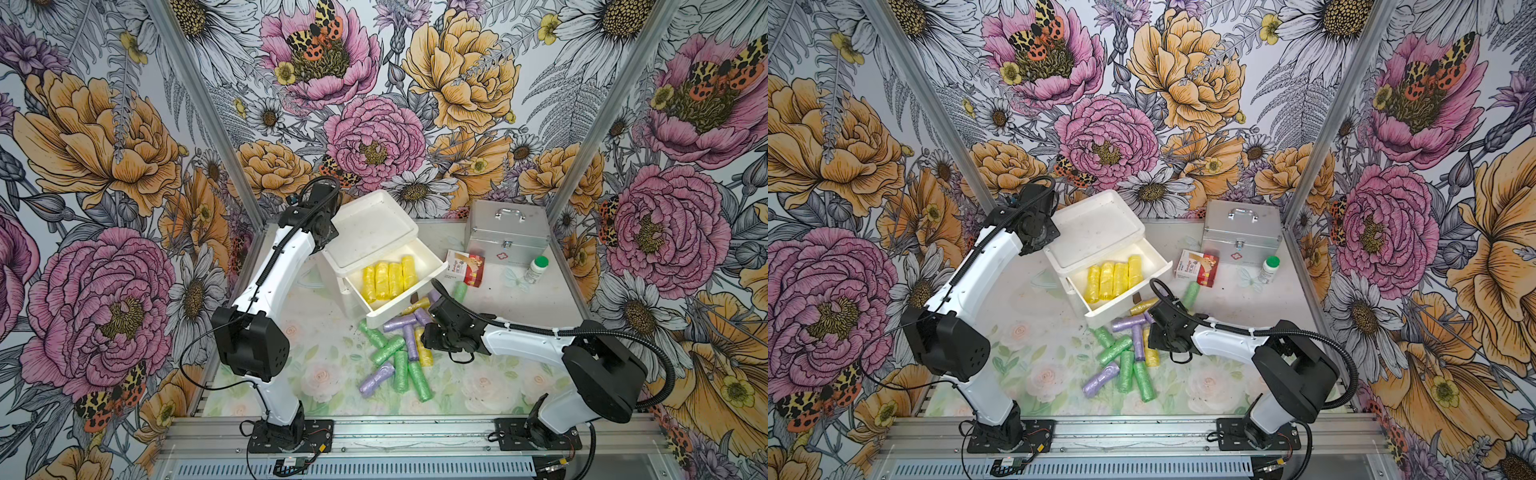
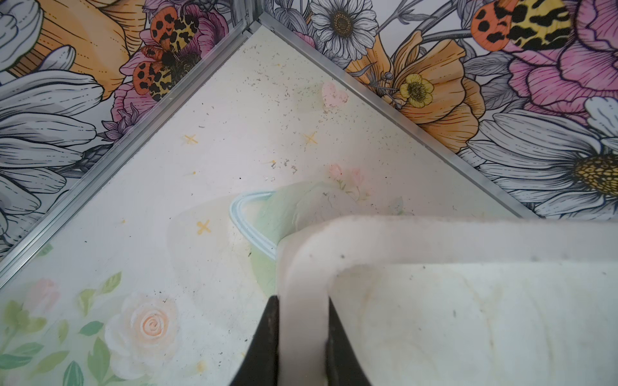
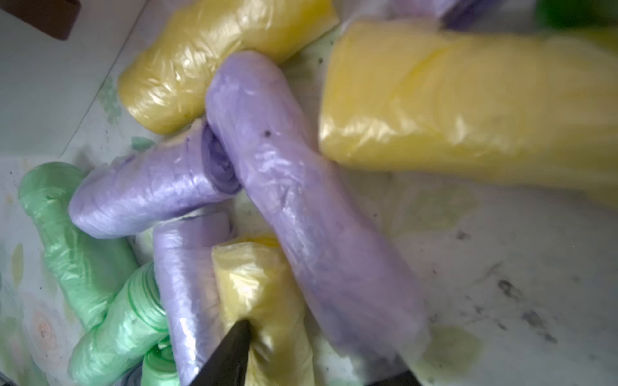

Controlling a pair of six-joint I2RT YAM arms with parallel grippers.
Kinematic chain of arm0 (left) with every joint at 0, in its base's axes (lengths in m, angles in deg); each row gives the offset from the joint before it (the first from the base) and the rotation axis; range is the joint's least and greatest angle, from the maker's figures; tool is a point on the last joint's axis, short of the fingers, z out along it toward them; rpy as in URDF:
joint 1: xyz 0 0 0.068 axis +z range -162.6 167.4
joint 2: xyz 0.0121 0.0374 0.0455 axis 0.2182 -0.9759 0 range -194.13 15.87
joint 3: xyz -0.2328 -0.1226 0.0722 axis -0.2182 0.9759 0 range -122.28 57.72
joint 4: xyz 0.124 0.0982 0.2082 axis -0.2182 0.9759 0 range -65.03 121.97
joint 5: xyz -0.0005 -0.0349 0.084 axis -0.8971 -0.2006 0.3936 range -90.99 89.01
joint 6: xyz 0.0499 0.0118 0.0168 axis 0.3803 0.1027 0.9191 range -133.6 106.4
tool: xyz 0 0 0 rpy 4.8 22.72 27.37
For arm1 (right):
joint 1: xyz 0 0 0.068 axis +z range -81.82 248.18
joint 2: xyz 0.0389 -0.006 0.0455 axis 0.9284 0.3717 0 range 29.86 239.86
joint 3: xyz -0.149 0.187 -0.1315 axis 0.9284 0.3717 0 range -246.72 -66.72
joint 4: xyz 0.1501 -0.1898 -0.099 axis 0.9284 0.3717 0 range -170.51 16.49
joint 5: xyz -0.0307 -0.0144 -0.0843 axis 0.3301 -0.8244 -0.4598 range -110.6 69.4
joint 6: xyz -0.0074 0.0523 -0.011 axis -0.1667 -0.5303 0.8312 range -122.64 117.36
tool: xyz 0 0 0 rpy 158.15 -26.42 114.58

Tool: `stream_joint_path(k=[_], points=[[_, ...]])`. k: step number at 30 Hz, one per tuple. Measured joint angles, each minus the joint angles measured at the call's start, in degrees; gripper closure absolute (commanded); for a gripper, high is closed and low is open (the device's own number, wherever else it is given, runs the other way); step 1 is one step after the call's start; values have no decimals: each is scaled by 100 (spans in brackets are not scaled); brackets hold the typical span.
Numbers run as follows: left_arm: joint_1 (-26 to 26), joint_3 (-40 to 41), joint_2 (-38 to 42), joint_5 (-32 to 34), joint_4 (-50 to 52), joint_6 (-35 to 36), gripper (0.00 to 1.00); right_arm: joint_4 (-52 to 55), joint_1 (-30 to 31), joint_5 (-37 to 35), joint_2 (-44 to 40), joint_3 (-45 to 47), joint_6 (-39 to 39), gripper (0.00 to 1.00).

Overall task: Sort the rolls of trash bags by color and place them into the drawer
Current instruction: Pick up the roll of trash bags from the center of the board.

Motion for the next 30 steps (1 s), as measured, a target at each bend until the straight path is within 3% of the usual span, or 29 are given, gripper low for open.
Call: stream_joint_path(k=[19, 26, 30], points=[[2, 63, 44, -2, -59, 0, 100, -310, 260, -92, 297, -116, -74, 52], [2, 79, 48, -2, -76, 0, 100, -389, 310, -90, 282, -76, -153, 82], [0, 92, 52, -2, -90, 0, 100, -415, 310, -85, 31, 144, -225, 83]])
